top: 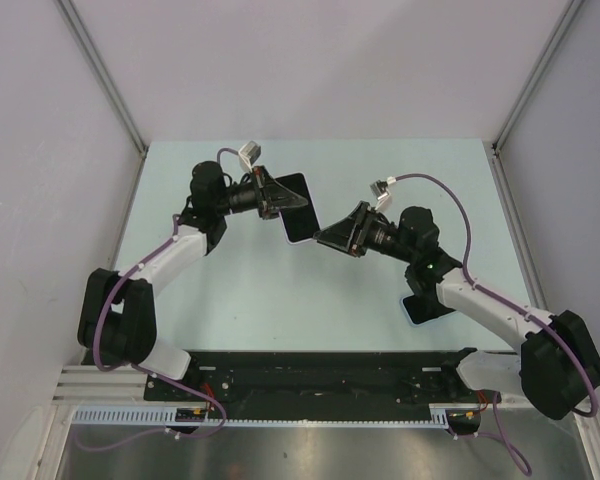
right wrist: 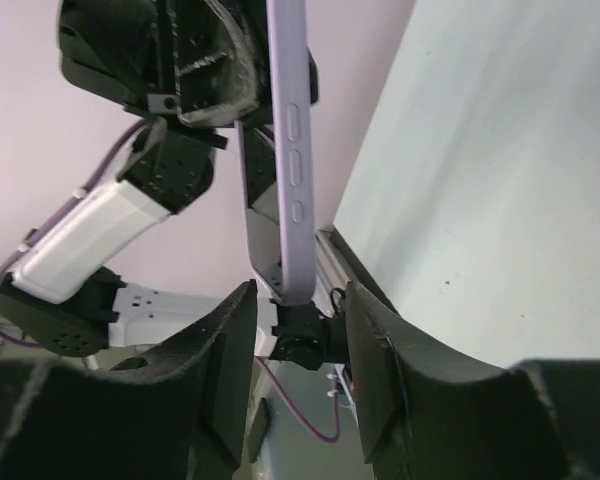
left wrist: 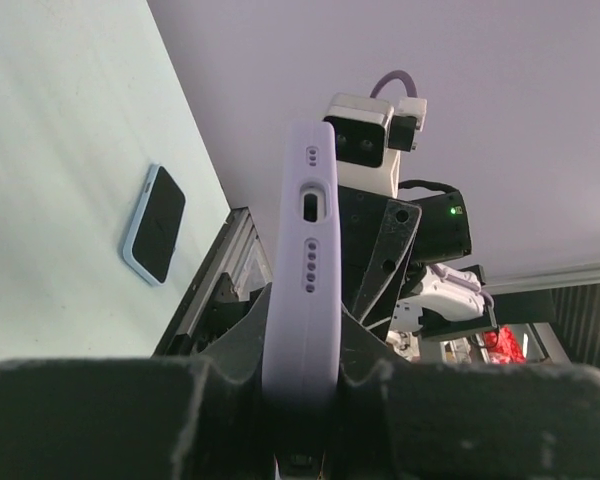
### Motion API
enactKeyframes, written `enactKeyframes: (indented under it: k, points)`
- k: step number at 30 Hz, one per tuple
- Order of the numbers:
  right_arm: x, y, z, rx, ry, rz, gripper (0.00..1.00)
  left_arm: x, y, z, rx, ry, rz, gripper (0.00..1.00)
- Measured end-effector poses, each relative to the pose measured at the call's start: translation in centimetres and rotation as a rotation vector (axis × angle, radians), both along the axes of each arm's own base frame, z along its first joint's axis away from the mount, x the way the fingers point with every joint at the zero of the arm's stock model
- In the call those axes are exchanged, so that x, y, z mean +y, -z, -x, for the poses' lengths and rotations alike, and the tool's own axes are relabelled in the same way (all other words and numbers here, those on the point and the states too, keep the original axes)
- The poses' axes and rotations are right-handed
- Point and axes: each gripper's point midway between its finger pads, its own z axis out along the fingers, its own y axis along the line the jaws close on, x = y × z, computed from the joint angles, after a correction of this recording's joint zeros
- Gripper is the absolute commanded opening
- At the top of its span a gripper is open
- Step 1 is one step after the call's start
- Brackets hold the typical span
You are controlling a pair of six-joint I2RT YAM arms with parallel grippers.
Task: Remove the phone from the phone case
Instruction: Remove the phone case from the phone.
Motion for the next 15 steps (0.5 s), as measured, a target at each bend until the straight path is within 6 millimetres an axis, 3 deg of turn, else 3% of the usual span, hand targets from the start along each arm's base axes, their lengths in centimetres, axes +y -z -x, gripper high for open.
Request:
enactKeyframes:
  k: [3, 6, 7, 8, 15]
  points:
    - [0.3, -0.9, -0.1, -0.007, -0.006, -0.044, 0.43, 0.0, 0.1, 0.2, 0.011, 0.005, 0.009, 0.0]
    - [0.5, -1.6, -0.2, -0.013, -0.01, -0.076, 0.25, 0.0, 0.2, 0.3, 0.021, 0.005, 0.017, 0.0]
    - [0.6, -1.5, -0.2, -0.002, -0.01, -0.083, 0.1, 0.1, 0.1, 0.3, 0.028, 0.003, 0.024, 0.0]
    - [0.7, -1.4, -0.3, 0.013, -0.011, -0.092, 0.02, 0.1, -0.1, 0.4, 0.025, 0.002, 0.027, 0.0]
    - [1.5, -1.8, -0.6, 0.078, -0.034, -0.219, 0.0, 0.8, -0.9, 0.3, 0.002, -0.017, 0.05, 0.01]
